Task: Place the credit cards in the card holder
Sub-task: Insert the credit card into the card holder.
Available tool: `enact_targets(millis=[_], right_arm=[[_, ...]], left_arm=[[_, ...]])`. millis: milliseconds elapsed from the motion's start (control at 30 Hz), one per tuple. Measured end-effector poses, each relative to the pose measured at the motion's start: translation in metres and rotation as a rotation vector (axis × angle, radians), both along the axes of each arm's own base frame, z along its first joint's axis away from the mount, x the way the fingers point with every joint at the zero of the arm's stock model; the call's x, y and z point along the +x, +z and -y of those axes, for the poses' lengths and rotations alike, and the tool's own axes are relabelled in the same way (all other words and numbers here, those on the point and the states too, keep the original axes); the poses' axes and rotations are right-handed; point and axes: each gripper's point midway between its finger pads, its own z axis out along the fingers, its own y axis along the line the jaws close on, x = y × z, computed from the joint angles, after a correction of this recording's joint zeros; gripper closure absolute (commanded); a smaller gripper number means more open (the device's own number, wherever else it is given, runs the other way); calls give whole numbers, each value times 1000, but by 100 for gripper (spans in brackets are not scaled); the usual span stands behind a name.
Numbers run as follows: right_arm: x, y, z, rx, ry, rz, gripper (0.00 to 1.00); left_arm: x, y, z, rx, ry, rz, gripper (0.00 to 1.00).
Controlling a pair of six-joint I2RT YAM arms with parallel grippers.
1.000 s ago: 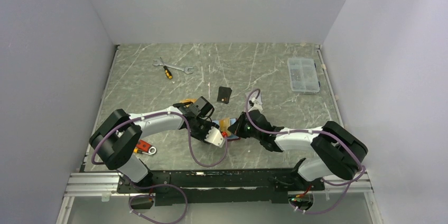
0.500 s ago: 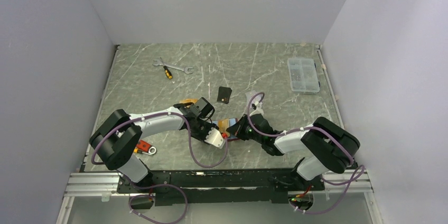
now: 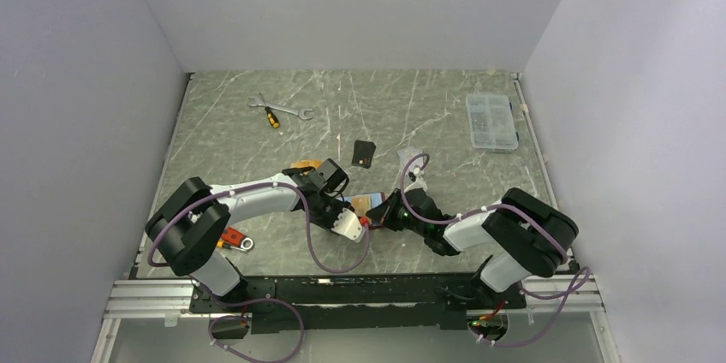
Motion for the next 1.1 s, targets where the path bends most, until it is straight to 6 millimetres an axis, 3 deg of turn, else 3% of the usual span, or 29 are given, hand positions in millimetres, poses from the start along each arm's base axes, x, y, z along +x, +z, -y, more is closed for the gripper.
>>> enact_targets(millis=[1033,1100], right_arm=[[2,-7,-31,-8,81,-22,100],[1,-6,-34,-22,95,-19,88]], left_arm=[[-5,-1,-2,20,-5,-16,66],[-5,0,-2,20,-5,-17,66]])
